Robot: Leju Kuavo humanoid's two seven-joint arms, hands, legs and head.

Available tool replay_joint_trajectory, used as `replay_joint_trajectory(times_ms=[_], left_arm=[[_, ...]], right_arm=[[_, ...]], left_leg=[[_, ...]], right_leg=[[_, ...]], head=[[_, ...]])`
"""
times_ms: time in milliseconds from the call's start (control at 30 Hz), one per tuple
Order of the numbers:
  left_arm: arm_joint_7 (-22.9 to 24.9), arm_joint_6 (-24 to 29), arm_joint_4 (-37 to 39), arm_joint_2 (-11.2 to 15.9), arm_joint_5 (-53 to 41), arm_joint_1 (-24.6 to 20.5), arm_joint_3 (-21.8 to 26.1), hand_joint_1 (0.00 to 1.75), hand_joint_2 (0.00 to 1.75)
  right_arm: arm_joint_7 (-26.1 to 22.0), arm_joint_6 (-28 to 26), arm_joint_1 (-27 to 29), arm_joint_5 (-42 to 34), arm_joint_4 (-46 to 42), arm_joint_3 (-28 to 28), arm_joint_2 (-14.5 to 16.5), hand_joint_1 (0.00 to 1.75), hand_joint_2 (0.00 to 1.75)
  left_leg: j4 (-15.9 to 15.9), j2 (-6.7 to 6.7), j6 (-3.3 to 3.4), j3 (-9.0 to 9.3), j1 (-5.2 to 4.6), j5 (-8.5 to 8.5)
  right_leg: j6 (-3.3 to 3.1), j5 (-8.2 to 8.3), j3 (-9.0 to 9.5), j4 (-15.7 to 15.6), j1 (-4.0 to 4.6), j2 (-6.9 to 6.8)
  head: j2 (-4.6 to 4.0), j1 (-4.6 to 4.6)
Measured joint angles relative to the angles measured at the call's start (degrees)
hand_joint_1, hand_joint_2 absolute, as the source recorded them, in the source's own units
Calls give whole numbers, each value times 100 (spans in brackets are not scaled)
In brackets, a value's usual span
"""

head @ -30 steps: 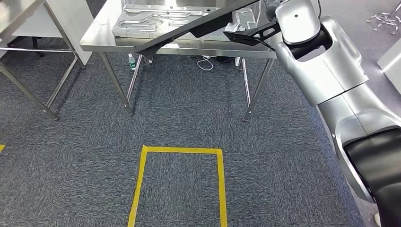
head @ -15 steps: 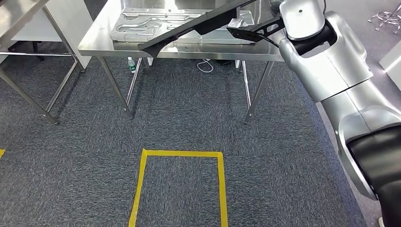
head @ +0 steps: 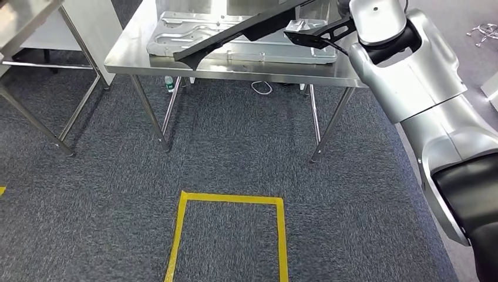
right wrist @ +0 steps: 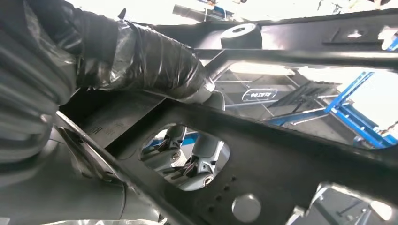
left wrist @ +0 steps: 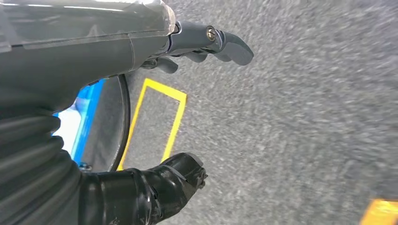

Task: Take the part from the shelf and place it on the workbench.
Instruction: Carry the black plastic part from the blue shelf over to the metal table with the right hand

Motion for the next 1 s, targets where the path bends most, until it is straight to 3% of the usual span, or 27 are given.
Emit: replay_joint_trajectory(times_ms=[33, 67, 167, 200, 267, 333, 367, 400, 433, 467, 533, 600, 667, 733, 800, 833, 867, 900, 967, 1000], left_arm=[[1, 5, 3, -9, 1, -4, 0, 0, 175], [2, 9, 5, -17, 2, -15, 1, 0, 175], [2, 20, 5, -5, 2, -36, 1, 0, 175], [1, 20, 7, -5, 1, -37, 1, 0, 175], [-13, 16, 9, 2, 1, -33, 2, 0, 175], [-36, 15, 9, 23, 1, -24, 2, 0, 175], [-45, 14, 9, 30, 0, -22, 2, 0, 175], [-51, 13, 9, 34, -1, -23, 2, 0, 175], [-56, 12, 9, 37, -1, -23, 2, 0, 175], [-58, 10, 10, 35, 0, -21, 2, 0, 175], [-62, 8, 13, 32, 2, -25, 2, 0, 175], [-65, 7, 14, 32, 8, -25, 2, 0, 175], [-66, 8, 13, 33, 14, -24, 2, 0, 175], [-67, 8, 13, 33, 15, -29, 2, 0, 175], [-68, 7, 13, 33, 15, -28, 2, 0, 175], [-68, 7, 13, 33, 15, -27, 2, 0, 175], [-68, 8, 13, 33, 15, -26, 2, 0, 175], [-68, 8, 13, 33, 15, -26, 2, 0, 175], [-67, 9, 14, 28, 16, -27, 2, 0, 175], [-63, 7, 16, 18, 17, -32, 2, 0, 175]], right_arm=[[-3, -5, -11, -1, 5, 0, 1, 175, 175], [-3, -10, -27, -1, 10, 0, 3, 175, 175], [-2, -12, -59, 2, 16, 1, 11, 175, 175], [-2, -12, -66, 4, 19, 2, 13, 175, 175], [-3, -9, -81, 8, 26, 2, 15, 175, 175], [-3, -8, -83, 8, 31, 2, 20, 175, 175], [-4, -8, -83, 8, 32, 2, 22, 175, 175], [-5, -8, -85, 8, 34, 2, 23, 175, 175], [-8, -8, -88, 8, 35, 2, 24, 175, 175], [-10, -7, -92, 8, 36, 2, 26, 175, 175], [-16, -3, -99, 8, 35, 2, 28, 175, 175], [-17, 4, -94, 8, 38, 2, 29, 175, 175], [-19, 10, -89, 8, 43, 3, 29, 175, 175], [-21, 13, -94, 8, 44, 4, 28, 175, 175], [-21, 14, -89, 8, 46, 4, 27, 175, 175], [-21, 14, -83, 8, 50, 4, 27, 175, 175], [-21, 15, -77, 8, 53, 4, 27, 175, 175], [-21, 15, -75, 8, 56, 4, 27, 175, 175], [-21, 16, -84, 8, 55, 4, 29, 175, 175], [-21, 16, -93, 8, 52, 4, 32, 175, 175]], left_leg=[[-14, 0, -23, 21, 23, -21], [-21, 9, -54, 42, 39, -19], [181, 25, -132, -6, 37, 14], [419, 31, -152, -123, 34, -30], [1062, 50, -212, -532, 74, -276], [1464, 65, -303, -899, 130, -444], [1416, 74, -348, -964, 158, -361], [1179, 84, -400, -929, 192, -151], [809, 93, -466, -826, 233, 116], [478, 91, -520, -733, 253, 277], [147, 84, -462, -646, 257, 392], [181, 78, -304, -669, 231, 393], [190, 75, -236, -671, 232, 432], [185, 68, -192, -664, 229, 436], [186, 56, -166, -661, 205, 423], [187, 50, -153, -656, 186, 414], [187, 44, -139, -645, 163, 404], [187, 38, -127, -626, 139, 392], [177, 28, -106, -571, 107, 363], [169, 26, -109, -551, 97, 353]], right_leg=[[-52, 98, 55, -166, 36, 13], [-71, 78, 101, -229, 62, 16], [-103, 61, 365, -514, 43, -30], [-113, 56, 457, -590, 6, -48], [-116, 21, 555, -651, -47, -69], [-70, -37, 578, -623, -96, -60], [-28, -73, 584, -590, -129, -55], [26, -117, 589, -542, -168, -51], [88, -172, 587, -477, -203, -51], [148, -223, 571, -398, -230, -49], [244, -298, 492, -271, -232, -37], [289, -317, 441, -233, -220, -23], [316, -399, 414, -141, -238, -26], [335, -675, 215, 319, -247, -36], [332, -1002, -165, 1079, -240, -39], [315, -1063, -320, 1347, -232, -39], [282, -1016, -384, 1421, -217, -39], [230, -865, -335, 1267, -191, -37], [55, -451, 6, 526, -106, -26], [-30, -318, 169, 193, -65, -24]], head=[[1, -21], [1, -40], [1, -34], [1, -36], [0, -41], [0, -42], [0, -42], [0, -42], [0, -42], [0, -47], [1, -53], [2, -56], [2, -56], [1, -53], [0, -53], [0, -54], [0, -54], [0, -54], [0, -56], [1, -60]])
